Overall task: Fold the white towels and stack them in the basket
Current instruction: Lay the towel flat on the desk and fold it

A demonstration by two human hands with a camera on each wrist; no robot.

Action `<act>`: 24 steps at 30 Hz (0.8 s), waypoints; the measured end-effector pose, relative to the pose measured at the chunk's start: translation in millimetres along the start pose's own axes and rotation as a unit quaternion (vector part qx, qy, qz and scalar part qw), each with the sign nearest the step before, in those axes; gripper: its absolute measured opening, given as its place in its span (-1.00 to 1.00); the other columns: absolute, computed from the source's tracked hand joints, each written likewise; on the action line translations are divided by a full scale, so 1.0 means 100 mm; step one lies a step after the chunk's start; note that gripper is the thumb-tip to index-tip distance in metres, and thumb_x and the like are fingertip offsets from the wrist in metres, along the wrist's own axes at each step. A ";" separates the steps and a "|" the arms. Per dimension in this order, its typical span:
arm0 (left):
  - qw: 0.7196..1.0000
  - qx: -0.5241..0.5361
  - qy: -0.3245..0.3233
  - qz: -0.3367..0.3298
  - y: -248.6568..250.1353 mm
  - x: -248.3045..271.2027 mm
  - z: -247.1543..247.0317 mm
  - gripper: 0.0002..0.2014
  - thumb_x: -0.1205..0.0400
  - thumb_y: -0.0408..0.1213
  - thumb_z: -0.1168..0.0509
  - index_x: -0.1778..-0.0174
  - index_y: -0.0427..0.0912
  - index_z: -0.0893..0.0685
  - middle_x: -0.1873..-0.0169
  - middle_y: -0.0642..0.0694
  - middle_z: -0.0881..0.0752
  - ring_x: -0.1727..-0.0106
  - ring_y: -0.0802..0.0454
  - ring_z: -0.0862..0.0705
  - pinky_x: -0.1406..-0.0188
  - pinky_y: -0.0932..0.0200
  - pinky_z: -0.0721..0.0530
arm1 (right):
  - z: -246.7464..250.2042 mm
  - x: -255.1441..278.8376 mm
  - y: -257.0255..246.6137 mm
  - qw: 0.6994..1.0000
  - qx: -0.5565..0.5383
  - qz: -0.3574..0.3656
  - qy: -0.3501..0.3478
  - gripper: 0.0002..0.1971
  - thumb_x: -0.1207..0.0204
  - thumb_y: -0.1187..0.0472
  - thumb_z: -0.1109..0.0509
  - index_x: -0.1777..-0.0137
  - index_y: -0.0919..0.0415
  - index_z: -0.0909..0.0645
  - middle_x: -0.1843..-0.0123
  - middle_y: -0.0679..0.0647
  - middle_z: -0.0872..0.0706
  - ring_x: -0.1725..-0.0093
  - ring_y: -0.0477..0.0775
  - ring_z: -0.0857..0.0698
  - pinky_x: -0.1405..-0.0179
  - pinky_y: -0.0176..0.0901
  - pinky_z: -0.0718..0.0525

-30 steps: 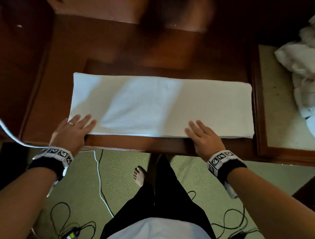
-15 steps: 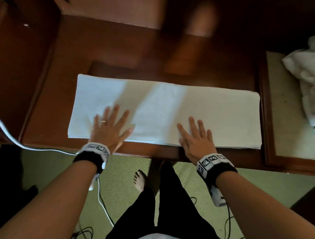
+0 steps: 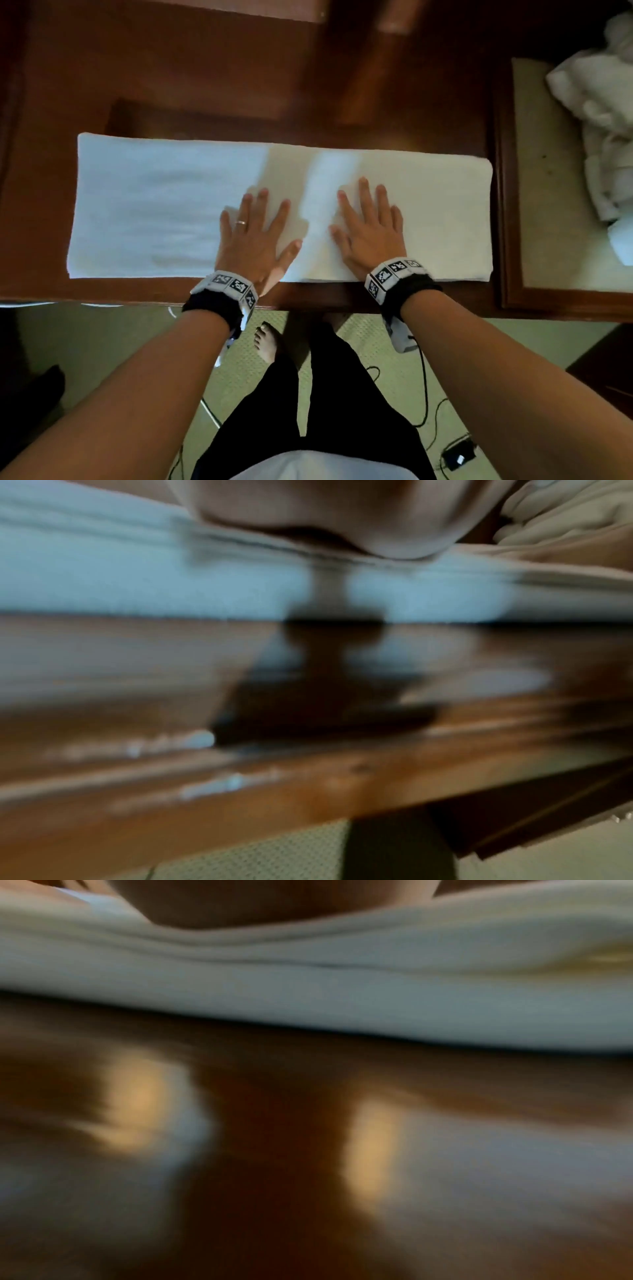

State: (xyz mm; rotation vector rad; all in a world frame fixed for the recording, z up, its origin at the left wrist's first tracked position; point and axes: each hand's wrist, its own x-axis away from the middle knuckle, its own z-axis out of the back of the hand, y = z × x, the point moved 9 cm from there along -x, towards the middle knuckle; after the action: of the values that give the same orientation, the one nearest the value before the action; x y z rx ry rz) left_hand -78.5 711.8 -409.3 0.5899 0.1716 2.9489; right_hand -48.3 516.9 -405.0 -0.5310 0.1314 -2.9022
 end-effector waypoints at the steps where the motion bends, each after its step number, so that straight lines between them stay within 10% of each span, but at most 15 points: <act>1: 1.000 -0.002 -0.001 0.005 0.08 -0.05 -0.06 -0.29 -0.72 0.34 0.26 -0.76 0.15 0.23 -0.77 -0.13 0.24 -0.77 -0.26 0.20 -0.63 -0.53 0.02 | -0.05 0.01 0.22 1.000 0.002 -0.006 -0.002 -0.35 -0.69 -0.32 0.15 -0.73 -0.22 0.22 -0.77 0.02 0.33 -0.73 0.26 0.28 -0.66 0.35 0.09; 7: 0.999 -0.007 0.029 0.018 0.11 -0.13 -0.17 -0.27 -0.69 0.39 0.29 -0.76 0.20 0.23 -0.76 -0.10 0.32 -0.77 -0.30 0.22 -0.55 -0.66 0.00 | 0.02 0.50 1.91 0.977 -0.022 -0.213 0.020 -0.29 -0.61 -0.46 0.17 -0.71 -0.27 0.18 -0.78 0.06 0.22 -0.74 0.28 0.18 -0.63 0.37 -0.02; 15: 0.999 -0.005 0.017 0.041 0.03 -0.19 -0.11 -0.24 -0.64 0.42 0.24 -0.76 0.24 0.14 -0.78 -0.09 0.18 -0.76 -0.36 0.08 -0.52 -0.66 -0.11 | 0.32 0.51 2.21 0.919 -0.222 -0.306 0.114 -0.55 -0.68 0.21 -0.21 -0.55 0.30 -0.42 -0.38 0.40 -0.55 -0.34 0.42 -0.54 -0.29 0.13 -0.49; 24: 0.996 0.003 -0.014 0.085 0.05 -0.16 0.00 -0.20 -0.54 0.47 0.32 -0.74 0.31 0.18 -0.78 -0.04 0.17 -0.76 -0.35 0.06 -0.56 -0.54 -0.17 | 0.22 0.33 2.32 0.862 -0.318 -0.392 -0.036 -0.67 -0.49 0.01 -0.40 -0.10 0.25 -0.59 -0.06 0.22 -0.68 -0.02 0.31 -0.66 0.04 -0.06 -0.56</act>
State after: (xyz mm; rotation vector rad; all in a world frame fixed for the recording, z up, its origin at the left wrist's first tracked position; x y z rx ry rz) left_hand -64.8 704.3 -414.5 0.6776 0.1331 3.1034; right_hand -31.4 282.2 -401.7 -0.9818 1.1459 -3.5680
